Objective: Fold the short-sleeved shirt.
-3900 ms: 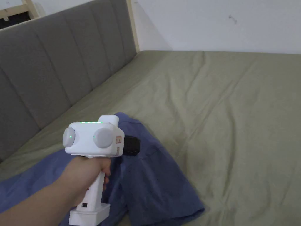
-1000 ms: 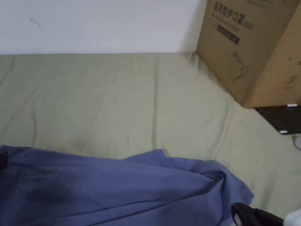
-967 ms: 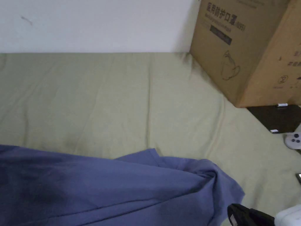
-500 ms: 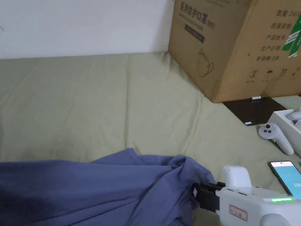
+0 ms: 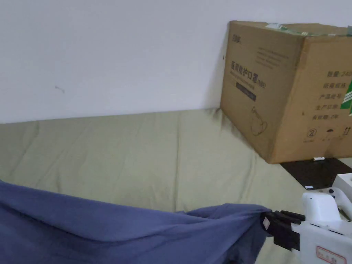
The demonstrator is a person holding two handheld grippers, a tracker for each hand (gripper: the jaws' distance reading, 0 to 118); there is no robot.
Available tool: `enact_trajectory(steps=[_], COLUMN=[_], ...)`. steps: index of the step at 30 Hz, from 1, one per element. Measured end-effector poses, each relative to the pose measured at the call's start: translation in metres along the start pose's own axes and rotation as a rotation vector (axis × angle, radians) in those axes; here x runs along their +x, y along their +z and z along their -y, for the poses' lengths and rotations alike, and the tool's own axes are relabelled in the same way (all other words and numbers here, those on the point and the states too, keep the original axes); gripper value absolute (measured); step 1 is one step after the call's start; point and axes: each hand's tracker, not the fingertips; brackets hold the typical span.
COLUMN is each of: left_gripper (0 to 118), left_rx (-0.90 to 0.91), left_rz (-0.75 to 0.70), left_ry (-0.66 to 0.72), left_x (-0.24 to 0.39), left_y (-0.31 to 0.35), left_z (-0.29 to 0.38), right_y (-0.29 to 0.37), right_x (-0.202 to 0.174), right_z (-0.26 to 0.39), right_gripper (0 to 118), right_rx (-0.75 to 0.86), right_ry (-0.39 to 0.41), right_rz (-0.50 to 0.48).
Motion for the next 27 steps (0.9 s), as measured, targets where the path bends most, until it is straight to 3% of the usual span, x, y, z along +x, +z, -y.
enact_trajectory(steps=[3, 4, 10, 16, 21, 27], left_gripper=[2, 2, 2, 2, 2, 2], left_rx=[0.090, 0.116, 0.193, 0.227, 0.233, 0.324], left_rz=[0.013, 0.016, -0.045, -0.070, -0.120, -0.139], left_ry=[-0.010, -0.016, -0.035, 0.008, -0.037, 0.020], left_x=[0.001, -0.001, -0.019, -0.017, -0.018, -0.014], left_y=[0.057, 0.072, 0.121, 0.104, 0.031, -0.020], left_z=[-0.037, -0.048, -0.101, -0.131, -0.169, -0.211], right_y=[0.051, 0.056, 0.096, 0.068, 0.010, -0.032], right_x=[-0.022, -0.012, -0.011, -0.018, -0.025, -0.024], right_z=[-0.036, -0.045, -0.123, -0.192, -0.249, -0.313], right_gripper=[1, 1, 1, 1, 1, 1], right_rx=[0.075, 0.089, 0.190, 0.221, 0.251, 0.378], right_ry=[0.045, 0.030, 0.151, 0.224, 0.208, 0.206], right_rz=[0.000, 0.001, 0.087, 0.131, 0.177, 0.230])
